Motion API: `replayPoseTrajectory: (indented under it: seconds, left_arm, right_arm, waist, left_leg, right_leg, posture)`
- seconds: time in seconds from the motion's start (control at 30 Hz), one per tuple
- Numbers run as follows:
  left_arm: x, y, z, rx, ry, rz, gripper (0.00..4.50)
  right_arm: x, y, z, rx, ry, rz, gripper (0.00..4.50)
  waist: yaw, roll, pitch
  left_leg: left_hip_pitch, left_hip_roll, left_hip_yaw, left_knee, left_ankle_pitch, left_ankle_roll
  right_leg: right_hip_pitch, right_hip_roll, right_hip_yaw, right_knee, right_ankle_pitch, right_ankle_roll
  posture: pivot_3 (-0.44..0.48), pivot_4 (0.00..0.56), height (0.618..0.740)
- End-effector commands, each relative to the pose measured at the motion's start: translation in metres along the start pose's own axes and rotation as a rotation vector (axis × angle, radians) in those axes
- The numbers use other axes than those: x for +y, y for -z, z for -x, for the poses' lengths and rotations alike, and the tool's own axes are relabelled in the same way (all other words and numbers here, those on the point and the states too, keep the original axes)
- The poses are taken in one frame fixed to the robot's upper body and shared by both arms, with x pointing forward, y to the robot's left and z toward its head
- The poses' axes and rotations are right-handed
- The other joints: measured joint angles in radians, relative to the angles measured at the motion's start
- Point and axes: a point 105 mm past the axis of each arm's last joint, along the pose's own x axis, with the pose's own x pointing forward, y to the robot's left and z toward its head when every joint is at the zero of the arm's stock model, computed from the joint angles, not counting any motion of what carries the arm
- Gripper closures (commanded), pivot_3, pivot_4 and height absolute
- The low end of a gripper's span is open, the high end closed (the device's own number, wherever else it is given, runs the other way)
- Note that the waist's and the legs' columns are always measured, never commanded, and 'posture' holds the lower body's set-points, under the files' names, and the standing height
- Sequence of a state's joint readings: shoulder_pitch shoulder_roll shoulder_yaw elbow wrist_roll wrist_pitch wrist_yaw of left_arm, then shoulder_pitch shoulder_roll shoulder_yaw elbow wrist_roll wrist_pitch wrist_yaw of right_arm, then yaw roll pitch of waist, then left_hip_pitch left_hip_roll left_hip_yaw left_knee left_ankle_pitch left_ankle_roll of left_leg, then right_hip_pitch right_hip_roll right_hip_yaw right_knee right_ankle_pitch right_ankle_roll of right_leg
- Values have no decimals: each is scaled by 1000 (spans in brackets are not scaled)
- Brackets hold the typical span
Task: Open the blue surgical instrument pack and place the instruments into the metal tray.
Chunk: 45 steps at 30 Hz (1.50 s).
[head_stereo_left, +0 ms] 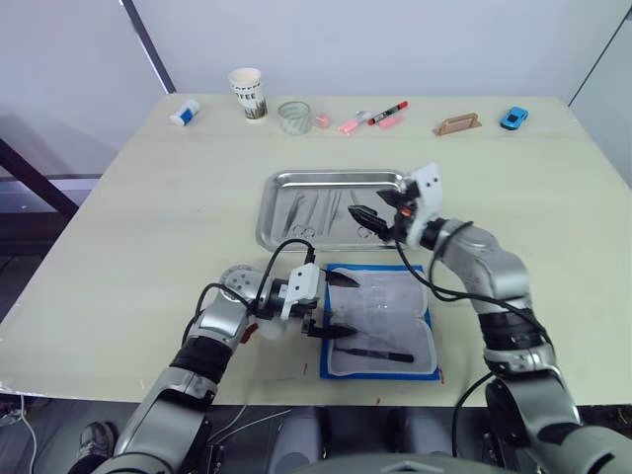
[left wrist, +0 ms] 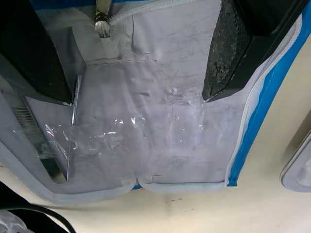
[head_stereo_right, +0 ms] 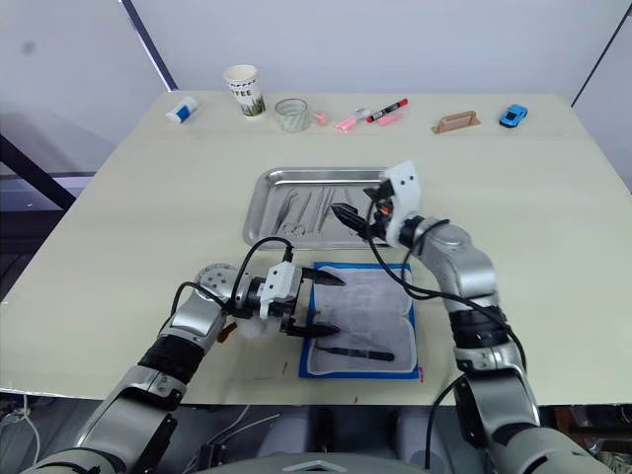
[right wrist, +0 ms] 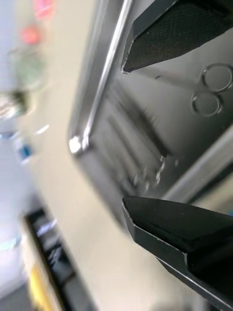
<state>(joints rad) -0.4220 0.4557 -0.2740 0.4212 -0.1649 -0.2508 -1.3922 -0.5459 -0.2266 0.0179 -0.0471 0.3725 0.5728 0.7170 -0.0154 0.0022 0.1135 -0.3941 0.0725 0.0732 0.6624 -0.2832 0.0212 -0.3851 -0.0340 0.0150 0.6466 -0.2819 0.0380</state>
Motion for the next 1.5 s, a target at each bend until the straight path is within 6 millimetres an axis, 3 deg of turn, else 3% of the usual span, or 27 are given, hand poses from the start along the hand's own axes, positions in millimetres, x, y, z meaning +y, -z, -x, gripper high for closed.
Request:
replayPoseTrajectory:
  seconds: [0.03,0.27,0.57,1.07,1.47,1.5]
  left_arm:
    - [-23,31,-1,66,38,126,0]
    - [-24,32,5,67,50,125,0]
    - [-26,32,11,63,72,126,0]
    - [-30,30,16,70,128,134,0]
    - [-30,31,13,82,140,128,0]
    - [-30,30,13,82,140,128,0]
  right_arm:
    - [18,-18,21,-73,-140,70,76]
    - [44,12,68,101,-289,157,76]
    - [70,51,111,419,-193,248,76]
    - [86,78,113,533,-200,278,76]
    - [80,86,112,561,-182,276,76]
    - [81,87,112,560,-183,274,294]
  waist:
    - [0,0,0]
    - [-2,-2,1]
    - [0,-4,1]
    - [-5,-9,2]
    - [-2,-10,1]
    - [-2,-10,1]
  left_leg:
    - [0,0,0,0,0,0]
    - [2,0,1,-1,0,0]
    - [2,0,1,-3,0,0]
    - [4,1,1,-4,0,0]
    - [4,1,1,-4,0,0]
    - [4,1,1,-4,0,0]
  right_leg:
    - [0,0,0,0,0,0]
    - [0,2,2,0,0,-1]
    - [0,3,2,-1,-1,-1]
    - [-2,7,6,-1,-1,-2]
    - [-1,7,6,-1,-1,-2]
    - [-1,7,6,-1,-1,-2]
  posture:
    - [0,150,740]
    - [0,150,740]
    - [0,150,740]
    - [0,150,740]
    - [0,150,740]
    - [0,150,740]
